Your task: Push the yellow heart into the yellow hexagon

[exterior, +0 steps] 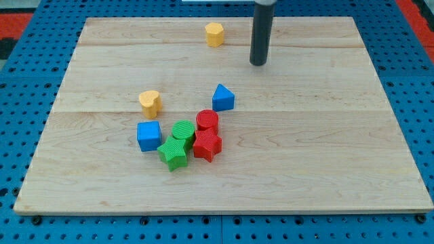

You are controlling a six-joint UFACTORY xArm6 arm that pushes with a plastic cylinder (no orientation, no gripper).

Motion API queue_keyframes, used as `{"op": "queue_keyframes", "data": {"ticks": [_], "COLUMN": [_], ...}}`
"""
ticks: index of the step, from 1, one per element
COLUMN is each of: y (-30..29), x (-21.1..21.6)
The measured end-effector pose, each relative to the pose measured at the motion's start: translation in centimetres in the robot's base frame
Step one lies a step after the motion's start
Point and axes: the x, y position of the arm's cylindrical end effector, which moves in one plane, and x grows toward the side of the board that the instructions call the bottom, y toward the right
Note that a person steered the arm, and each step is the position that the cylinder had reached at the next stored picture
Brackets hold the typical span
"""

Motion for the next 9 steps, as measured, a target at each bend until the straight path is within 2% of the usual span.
{"op": "queue_keyframes", "data": {"ticks": [1,2,3,4,6,7,8,9], "y": [-9.6,-10.9,-13.7,-20.8,-28.8,-27.0,-19.2,-14.3], "x": [2.7,7.3,9.6,9.3,8.9,5.2,4.4,4.5]}}
